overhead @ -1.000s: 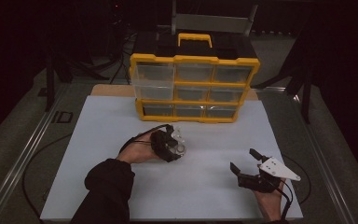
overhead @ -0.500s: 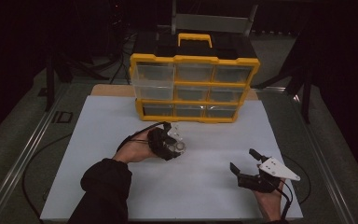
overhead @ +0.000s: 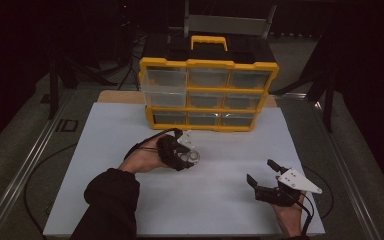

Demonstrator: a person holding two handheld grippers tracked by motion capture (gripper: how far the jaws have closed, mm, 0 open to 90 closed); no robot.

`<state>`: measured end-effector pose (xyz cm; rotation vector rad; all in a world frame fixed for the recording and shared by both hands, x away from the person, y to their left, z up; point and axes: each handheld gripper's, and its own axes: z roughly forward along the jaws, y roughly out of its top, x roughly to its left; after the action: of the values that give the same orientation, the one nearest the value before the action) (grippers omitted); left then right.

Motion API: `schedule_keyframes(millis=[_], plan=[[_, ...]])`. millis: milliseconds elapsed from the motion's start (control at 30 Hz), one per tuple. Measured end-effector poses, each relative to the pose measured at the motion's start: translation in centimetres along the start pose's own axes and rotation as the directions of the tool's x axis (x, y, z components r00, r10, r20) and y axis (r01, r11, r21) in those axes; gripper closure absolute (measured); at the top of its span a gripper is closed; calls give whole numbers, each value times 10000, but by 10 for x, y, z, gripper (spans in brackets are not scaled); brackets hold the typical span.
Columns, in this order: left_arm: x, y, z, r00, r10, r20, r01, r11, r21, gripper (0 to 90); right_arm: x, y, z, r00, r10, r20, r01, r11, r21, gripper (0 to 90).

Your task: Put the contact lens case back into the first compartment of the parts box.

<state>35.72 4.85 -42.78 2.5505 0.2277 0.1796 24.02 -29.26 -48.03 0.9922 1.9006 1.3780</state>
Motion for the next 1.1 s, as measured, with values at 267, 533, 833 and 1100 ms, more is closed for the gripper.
schedule_keyframes(millis=[267, 533, 833, 1100], plan=[[1, 0, -5, 10000, -4, -52, 3, 9999, -120, 496, 0, 0, 0, 10000, 9, 9, -9, 10000, 14, 99], [2, -1, -11, 9999, -39, -95, 37, 9998, -214, 496, 0, 0, 0, 10000, -1, 9, 1, 10000, 10, 98], [3, 0, -16, 9999, -3, -173, -2, 9996, -266, 497, 1, 0, 0, 10000, -21, -14, 21, 10000, 23, 98], [2, 1, -20, 9998, 33, -211, -39, 9995, -306, 497, 1, 0, 0, 10000, -22, 12, 21, 10000, 29, 99]])
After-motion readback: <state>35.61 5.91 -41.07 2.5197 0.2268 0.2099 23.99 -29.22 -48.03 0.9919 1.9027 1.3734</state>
